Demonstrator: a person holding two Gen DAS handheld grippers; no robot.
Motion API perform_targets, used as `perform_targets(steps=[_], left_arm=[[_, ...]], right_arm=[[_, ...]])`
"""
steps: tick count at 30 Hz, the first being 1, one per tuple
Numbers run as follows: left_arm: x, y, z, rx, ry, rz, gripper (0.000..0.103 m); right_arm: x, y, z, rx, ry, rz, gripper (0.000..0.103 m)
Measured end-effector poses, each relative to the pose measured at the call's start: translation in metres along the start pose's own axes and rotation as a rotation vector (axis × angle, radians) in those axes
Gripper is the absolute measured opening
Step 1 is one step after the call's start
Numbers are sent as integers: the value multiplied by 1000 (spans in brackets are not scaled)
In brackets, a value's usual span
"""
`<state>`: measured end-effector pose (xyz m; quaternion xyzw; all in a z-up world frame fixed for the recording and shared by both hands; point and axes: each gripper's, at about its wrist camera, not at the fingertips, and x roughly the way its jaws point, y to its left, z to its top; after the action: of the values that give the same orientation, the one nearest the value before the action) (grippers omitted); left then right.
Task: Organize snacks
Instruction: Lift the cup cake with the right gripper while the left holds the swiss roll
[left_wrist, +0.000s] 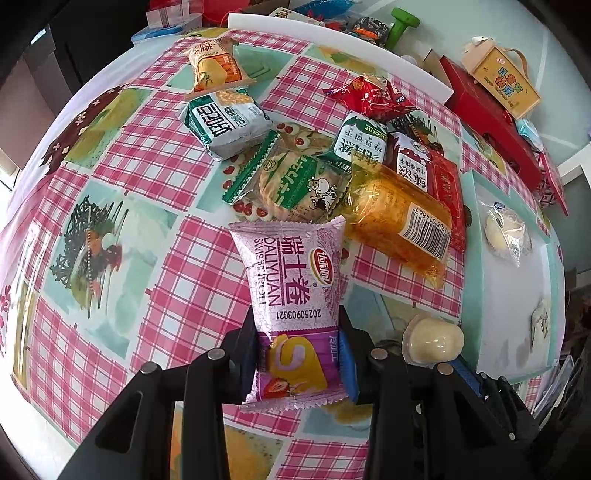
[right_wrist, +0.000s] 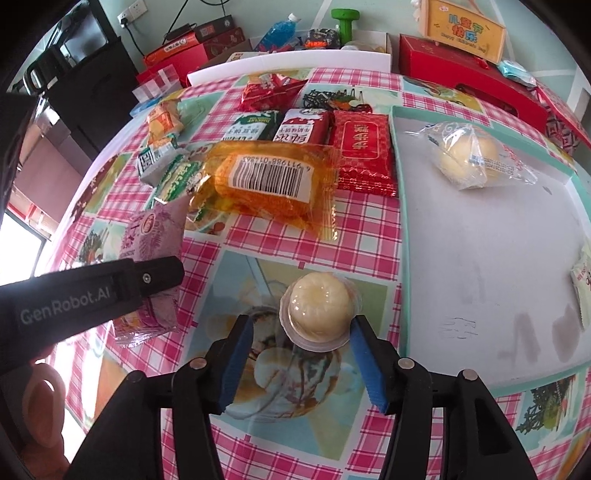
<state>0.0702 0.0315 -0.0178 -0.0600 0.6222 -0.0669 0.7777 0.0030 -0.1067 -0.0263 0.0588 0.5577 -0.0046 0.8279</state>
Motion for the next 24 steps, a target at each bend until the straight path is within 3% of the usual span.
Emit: perform_targets(steps=[5,9,12,17,19,24], left_arm=[[2,2,2,-17,7,-6,39],[2,2,2,-15,10,-4,39],[3,2,1,-14,11,-1,39],[3,2,1,-16,11,-2,39],[2,2,1,-15,9,-2,39],[2,2,2,-16,8,-5,39]], right_arm=[[6,13,-2,-61,-3,-79,59],[6,11,-3,-63,-13,-81,57],[5,7,0,-56,-27,-94,45],[4,5,1,-58,-36,-84,43],[1,3,1,-48,-50,-68,34],[0,2,2,-49,-52,-57,33]])
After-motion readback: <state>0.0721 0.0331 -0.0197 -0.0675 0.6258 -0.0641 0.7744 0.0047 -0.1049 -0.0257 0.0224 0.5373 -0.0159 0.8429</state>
